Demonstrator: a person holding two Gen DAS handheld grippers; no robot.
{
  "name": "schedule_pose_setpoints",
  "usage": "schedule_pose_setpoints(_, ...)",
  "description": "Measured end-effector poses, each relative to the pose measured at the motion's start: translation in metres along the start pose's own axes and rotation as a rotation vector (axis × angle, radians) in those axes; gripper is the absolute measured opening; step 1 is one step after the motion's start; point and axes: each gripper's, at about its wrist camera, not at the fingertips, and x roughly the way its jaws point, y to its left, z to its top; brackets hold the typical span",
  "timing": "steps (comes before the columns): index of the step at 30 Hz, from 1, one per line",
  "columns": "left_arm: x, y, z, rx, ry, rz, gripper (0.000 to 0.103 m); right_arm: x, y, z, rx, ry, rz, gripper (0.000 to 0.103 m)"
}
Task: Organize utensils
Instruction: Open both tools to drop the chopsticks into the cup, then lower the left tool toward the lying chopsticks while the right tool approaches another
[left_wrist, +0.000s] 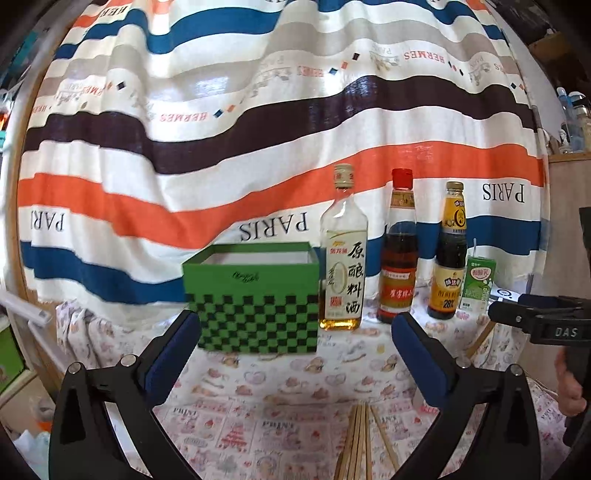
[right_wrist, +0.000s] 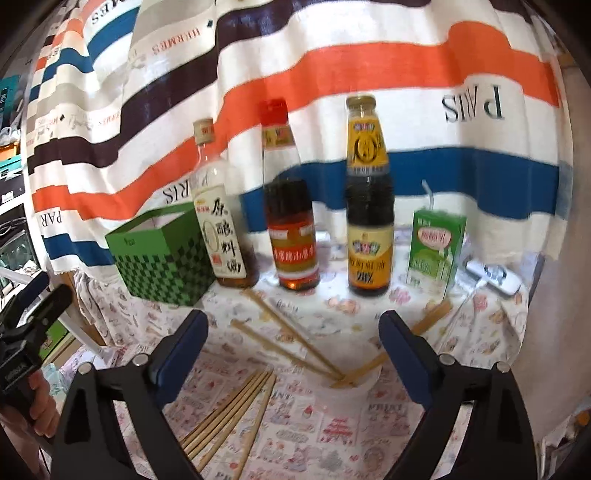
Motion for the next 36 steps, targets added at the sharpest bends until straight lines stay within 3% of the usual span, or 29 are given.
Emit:
schedule_pose_setpoints(2,0.001,0.002,-0.005,0.011,0.081,0.035,0.103,-0.004,-0.001,-0.005,0.034,0.006,0.008,0.093)
schedule_pose_setpoints(3,0.0,0.004,-0.007,0.023,0.109,0.018,0.103,-0.007,-0.001,-0.008,0.046,0.006,0.007,0.093)
schedule_pose_setpoints(8,-0.019,0.008,-0.018,0.074,0.074,0.04,0.103,-0.02,-0.003,-0.024,0.054,-0.039,-0.046,0.095)
schedule_pose_setpoints(10,-0.022,0.011,-0.021,0.061,0.082,0.013,0.102,-0.021,-0.003,-0.029,0.031,-0.038,-0.038,0.103)
schedule_pose_setpoints(14,-0.025,0.011,-0.031,0.049,0.095,-0.046,0.102,-0.021,-0.002,-0.044,0.019,-0.043,-0.099,0.103)
schedule_pose_setpoints(19,-0.005,0.018,-0.052,-0.023,0.179,-0.097,0.102,-0.01,-0.002,-0.062,0.025,0.0,-0.056,0.103)
schedule_pose_setpoints(22,0.013,0.025,-0.069,-0.074,0.234,-0.035,0.102,0.005,0.003,-0.072,-0.027,0.044,-0.051,0.103)
schedule_pose_setpoints(28,0.036,0.025,-0.106,-0.101,0.313,-0.128,0.102,0.022,0.013,-0.093,-0.111,0.1,-0.043,0.103)
schedule_pose_setpoints(32,0.048,0.023,-0.122,-0.16,0.371,-0.166,0.102,0.032,0.011,-0.103,-0.086,0.145,-0.022,0.103)
schedule_pose_setpoints(34,0.055,0.025,-0.133,-0.222,0.399,-0.155,0.102,0.038,0.006,-0.107,-0.053,0.167,-0.016,0.102)
schedule_pose_setpoints(36,0.065,0.023,-0.145,-0.199,0.473,-0.118,0.101,0.045,0.002,-0.111,-0.025,0.196,-0.028,0.1)
